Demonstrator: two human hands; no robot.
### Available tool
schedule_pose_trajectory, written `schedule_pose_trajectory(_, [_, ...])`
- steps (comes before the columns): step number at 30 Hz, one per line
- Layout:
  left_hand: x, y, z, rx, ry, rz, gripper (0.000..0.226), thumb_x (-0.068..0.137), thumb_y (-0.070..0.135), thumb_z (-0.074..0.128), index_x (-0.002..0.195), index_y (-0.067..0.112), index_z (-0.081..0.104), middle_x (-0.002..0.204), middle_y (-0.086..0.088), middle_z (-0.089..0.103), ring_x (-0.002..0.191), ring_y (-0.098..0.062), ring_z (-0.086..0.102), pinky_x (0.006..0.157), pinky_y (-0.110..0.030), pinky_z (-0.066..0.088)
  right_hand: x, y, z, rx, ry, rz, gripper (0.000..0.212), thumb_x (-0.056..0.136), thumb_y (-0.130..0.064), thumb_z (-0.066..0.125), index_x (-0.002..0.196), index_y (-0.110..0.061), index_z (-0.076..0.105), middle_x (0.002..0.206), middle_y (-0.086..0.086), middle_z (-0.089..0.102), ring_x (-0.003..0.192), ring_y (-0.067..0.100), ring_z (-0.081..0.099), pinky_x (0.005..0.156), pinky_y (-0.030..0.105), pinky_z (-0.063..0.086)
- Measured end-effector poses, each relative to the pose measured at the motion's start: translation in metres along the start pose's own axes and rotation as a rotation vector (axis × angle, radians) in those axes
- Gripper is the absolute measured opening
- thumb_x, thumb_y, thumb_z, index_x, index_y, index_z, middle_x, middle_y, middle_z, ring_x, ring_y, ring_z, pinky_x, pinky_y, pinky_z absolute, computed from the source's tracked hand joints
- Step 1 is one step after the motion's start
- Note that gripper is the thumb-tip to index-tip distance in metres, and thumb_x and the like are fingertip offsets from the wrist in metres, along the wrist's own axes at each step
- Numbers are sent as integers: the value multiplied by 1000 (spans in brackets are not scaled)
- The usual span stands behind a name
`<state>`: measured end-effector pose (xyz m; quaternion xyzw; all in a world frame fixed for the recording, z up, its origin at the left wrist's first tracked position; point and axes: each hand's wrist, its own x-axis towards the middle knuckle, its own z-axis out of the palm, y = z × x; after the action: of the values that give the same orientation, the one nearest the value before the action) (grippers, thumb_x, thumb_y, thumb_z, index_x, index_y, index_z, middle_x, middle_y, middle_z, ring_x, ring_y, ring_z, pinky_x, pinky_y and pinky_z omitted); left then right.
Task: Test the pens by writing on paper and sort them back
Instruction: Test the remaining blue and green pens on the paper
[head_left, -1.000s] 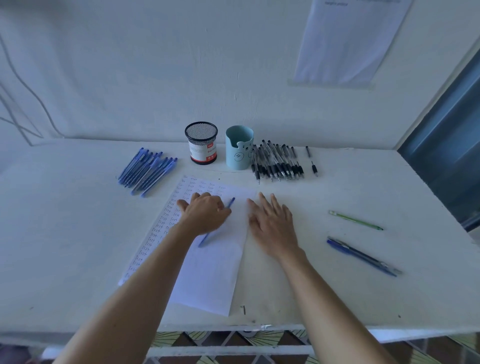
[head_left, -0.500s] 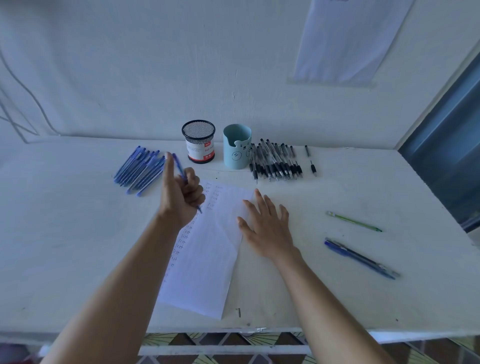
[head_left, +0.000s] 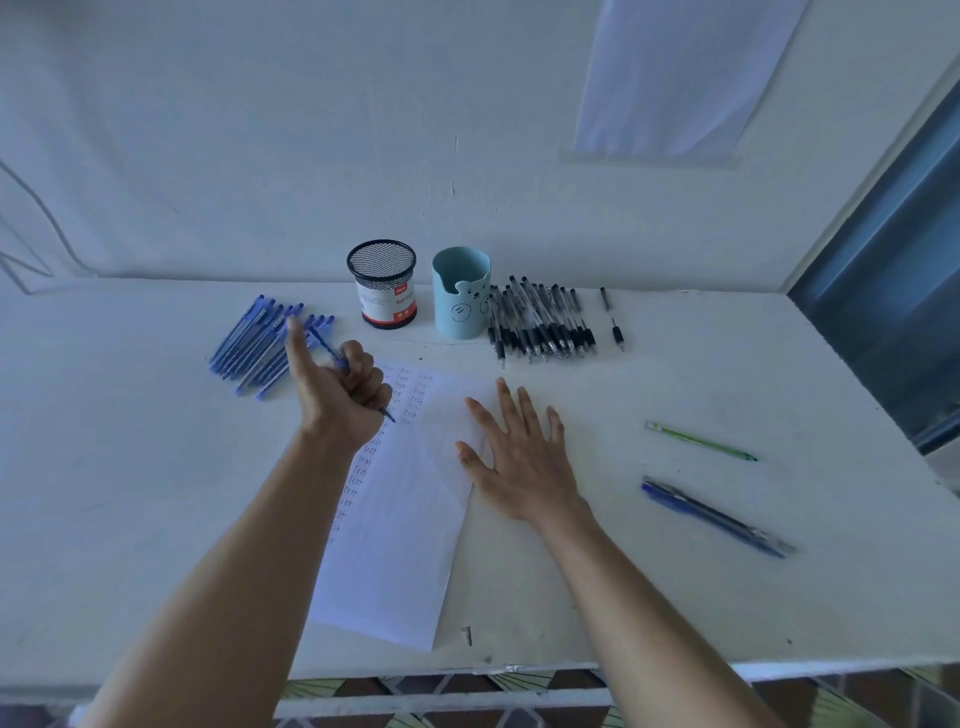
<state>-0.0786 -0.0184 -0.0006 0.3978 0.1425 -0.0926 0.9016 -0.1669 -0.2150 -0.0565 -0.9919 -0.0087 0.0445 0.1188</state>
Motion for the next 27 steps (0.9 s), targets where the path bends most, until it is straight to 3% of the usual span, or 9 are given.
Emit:
schedule_pose_trajectory(2, [5,-3,2,102,-23,63,47,89,62,55,72,18,56,61,4,30,45,-11,16,47,-25,12,1,0,0,-6,-16,9,70,94,-72,16,156,-45,-2,163,-7,-23,151,17,-21,120,51,-12])
schedule_pose_trajectory(4, [11,-8,3,219,-41,155,14,101,21,53,104,15,67,72,2,44,43,-7,32,42,-18,23,1,-1,-1,-14,-34,16,72,92,-75,17,155,-46,-3,163,-7,-23,150,17,-22,120,52,-13])
schedule_pose_trajectory(5, [14,-10,2,237,-49,185,21,102,9,49,114,13,65,75,0,49,46,-8,43,43,-17,29,2,-1,-1,-18,-43,19,73,92,-76,18,155,-46,-3,164,-6,-22,150,18,-22,119,52,-14])
schedule_pose_trajectory(8, [17,-13,0,243,-105,163,31,106,27,43,124,13,64,89,-4,61,76,-18,65,64,-25,50,2,-2,0,-26,-53,22,75,91,-75,20,156,-44,-2,166,-5,-16,151,19,-21,119,53,-14])
schedule_pose_trajectory(11, [20,-20,-3,420,-108,205,52,108,43,31,105,3,64,77,-7,58,67,-19,58,64,-29,44,2,-2,-1,-16,-41,21,75,91,-75,21,156,-44,1,166,-5,-12,151,20,-19,119,53,-13])
schedule_pose_trajectory(14, [21,-22,-6,674,-84,312,31,102,25,55,82,1,58,65,-9,65,59,-19,63,59,-31,49,2,-2,-1,-6,-34,20,75,91,-75,23,156,-44,2,167,-5,-11,152,20,-17,119,53,-12])
schedule_pose_trajectory(18, [19,-21,-10,973,-32,391,25,80,16,83,82,5,61,67,-1,70,49,-13,58,48,-22,47,2,-3,-2,-1,-26,26,75,90,-76,25,155,-45,5,167,-6,-9,152,19,-16,119,53,-11])
schedule_pose_trajectory(22, [25,-23,-17,992,31,391,25,78,4,74,63,9,55,60,-8,68,43,-20,49,50,-32,42,3,-2,-2,2,-20,23,76,89,-77,26,155,-45,6,167,-6,-8,152,19,-15,119,53,-9])
schedule_pose_trajectory(27, [28,-23,-23,1066,64,411,24,51,6,55,55,9,31,50,-6,34,52,-23,39,49,-35,34,3,-2,-1,-2,-15,17,76,89,-77,27,155,-44,7,167,-5,-7,152,20,-13,120,54,-8])
